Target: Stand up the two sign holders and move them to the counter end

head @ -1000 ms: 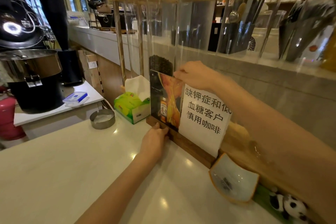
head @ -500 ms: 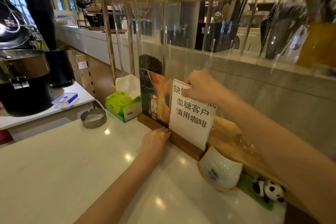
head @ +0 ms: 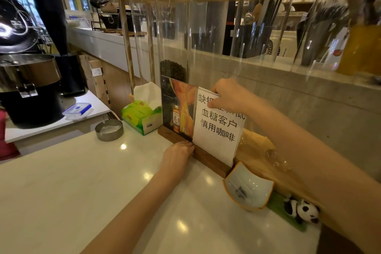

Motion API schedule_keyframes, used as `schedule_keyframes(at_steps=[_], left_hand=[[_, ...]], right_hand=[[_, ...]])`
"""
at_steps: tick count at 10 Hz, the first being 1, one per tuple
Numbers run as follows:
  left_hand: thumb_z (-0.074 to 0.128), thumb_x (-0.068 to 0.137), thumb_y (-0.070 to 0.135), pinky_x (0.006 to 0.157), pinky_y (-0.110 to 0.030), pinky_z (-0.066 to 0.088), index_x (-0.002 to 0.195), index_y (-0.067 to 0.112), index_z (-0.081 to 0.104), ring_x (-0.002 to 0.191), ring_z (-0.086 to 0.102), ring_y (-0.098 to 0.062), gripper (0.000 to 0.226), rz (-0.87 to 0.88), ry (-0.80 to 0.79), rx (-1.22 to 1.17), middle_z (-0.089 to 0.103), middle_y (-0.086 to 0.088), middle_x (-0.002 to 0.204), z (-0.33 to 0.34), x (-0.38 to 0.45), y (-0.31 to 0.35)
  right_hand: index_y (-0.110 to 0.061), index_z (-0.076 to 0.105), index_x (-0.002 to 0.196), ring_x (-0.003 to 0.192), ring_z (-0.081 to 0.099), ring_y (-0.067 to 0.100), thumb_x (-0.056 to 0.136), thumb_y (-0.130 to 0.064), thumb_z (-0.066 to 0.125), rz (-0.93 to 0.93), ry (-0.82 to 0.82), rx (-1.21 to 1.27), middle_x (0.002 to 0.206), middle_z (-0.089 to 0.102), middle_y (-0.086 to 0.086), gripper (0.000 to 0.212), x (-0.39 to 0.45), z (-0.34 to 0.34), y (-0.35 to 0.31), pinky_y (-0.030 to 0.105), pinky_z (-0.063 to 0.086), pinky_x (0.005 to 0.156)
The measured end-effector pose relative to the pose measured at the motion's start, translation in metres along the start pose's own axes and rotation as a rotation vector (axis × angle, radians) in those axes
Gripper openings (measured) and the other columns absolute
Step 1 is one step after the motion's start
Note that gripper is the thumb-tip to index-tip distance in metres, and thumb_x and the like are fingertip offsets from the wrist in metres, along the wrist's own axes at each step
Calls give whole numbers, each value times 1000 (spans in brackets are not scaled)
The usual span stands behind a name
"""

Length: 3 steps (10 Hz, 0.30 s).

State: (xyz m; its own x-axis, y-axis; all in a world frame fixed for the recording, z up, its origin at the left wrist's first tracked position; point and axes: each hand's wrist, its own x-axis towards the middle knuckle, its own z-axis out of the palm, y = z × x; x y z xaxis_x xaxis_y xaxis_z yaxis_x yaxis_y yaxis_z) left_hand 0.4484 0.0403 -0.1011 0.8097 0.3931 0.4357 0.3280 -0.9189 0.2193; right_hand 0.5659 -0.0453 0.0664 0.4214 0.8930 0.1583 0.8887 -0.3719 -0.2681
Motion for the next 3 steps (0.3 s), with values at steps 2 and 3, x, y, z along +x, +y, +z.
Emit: schedule_keyframes(at_steps=[2,3], left_hand=[[52,87,28,103,-35,38,130,16,42,126,41,-24,46,-66,-280,-59,48,-8,136,-22,-7,2],[53,86,34,105,-37,36,137,17,29,128,40,-24,59,-190,-219,-182,41,-9,142,-42,-15,-4]], right_hand=[[-5,51,114,86,57,25,92,-40,40,38,-14,-224,109,63,16,43,-10,-4,-13,36,46,70],[-11,39,131,110,53,28,91,-41,42,-117,184,-141,128,54,12,49,-20,4,-27,38,44,84]])
